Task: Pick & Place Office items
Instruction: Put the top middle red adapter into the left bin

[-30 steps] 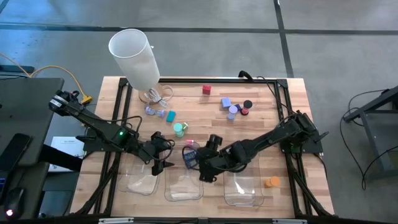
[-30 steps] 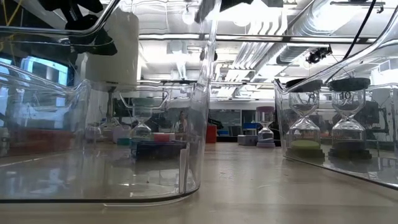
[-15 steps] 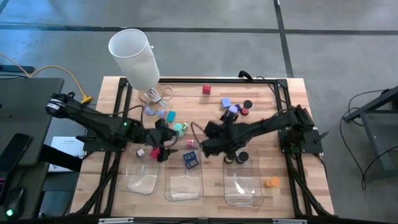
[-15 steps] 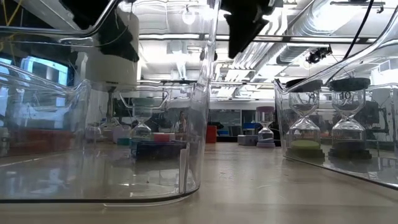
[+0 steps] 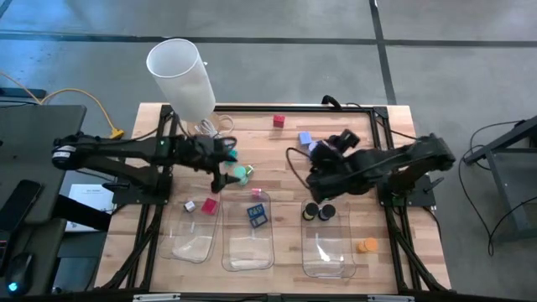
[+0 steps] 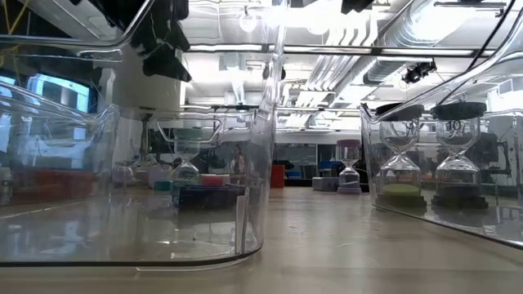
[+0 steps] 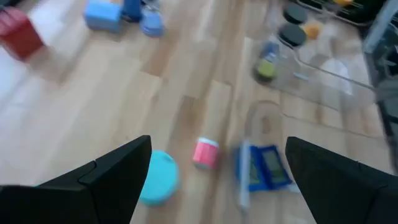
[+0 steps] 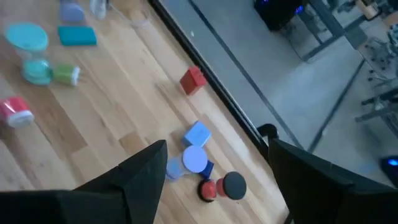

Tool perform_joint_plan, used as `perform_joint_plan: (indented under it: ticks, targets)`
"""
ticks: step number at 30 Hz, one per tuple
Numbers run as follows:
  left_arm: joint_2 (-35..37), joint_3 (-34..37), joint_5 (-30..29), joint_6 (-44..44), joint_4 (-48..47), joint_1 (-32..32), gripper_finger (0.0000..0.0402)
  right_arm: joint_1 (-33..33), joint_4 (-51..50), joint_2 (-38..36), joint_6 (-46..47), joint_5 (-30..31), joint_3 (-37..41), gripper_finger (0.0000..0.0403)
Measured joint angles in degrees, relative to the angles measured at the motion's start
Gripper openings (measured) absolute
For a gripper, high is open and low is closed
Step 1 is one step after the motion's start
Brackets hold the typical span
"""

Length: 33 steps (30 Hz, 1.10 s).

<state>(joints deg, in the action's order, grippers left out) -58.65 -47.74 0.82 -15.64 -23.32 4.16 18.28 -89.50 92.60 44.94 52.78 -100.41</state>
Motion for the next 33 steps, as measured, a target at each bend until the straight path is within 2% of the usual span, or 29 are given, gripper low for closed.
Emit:
perform_joint_plan:
  ticks: [5,10,14,20,28,33]
  targets:
    - [-0.2,0.0,4.4,9.7,-0.3,7.9,0.0363,1.4,0.0,-6.6,2.1,3.8,4.9,0.0269]
    - [-0.2,-0.1,9.3,12.1,-2.2,17.7,0.0363,1.2,4.1,-11.6,4.9,4.5,13.0,0.0269]
    - [-0.3,-0.2,10.1,17.0,-2.6,21.6,0.0363,0.7,9.3,-13.6,4.8,6.9,19.5,0.0269]
    - [-0.3,-0.2,11.3,21.1,-2.6,21.1,0.0363,0.7,17.7,-14.3,4.3,14.4,27.2,0.0269]
    - [-0.3,-0.2,11.3,12.8,-2.5,17.1,0.0363,0.9,21.2,-14.5,1.4,14.7,29.8,0.0269]
    - [-0.4,-0.2,7.0,6.1,1.9,14.9,0.0363,1.8,20.8,-14.5,1.3,14.6,29.8,0.0269]
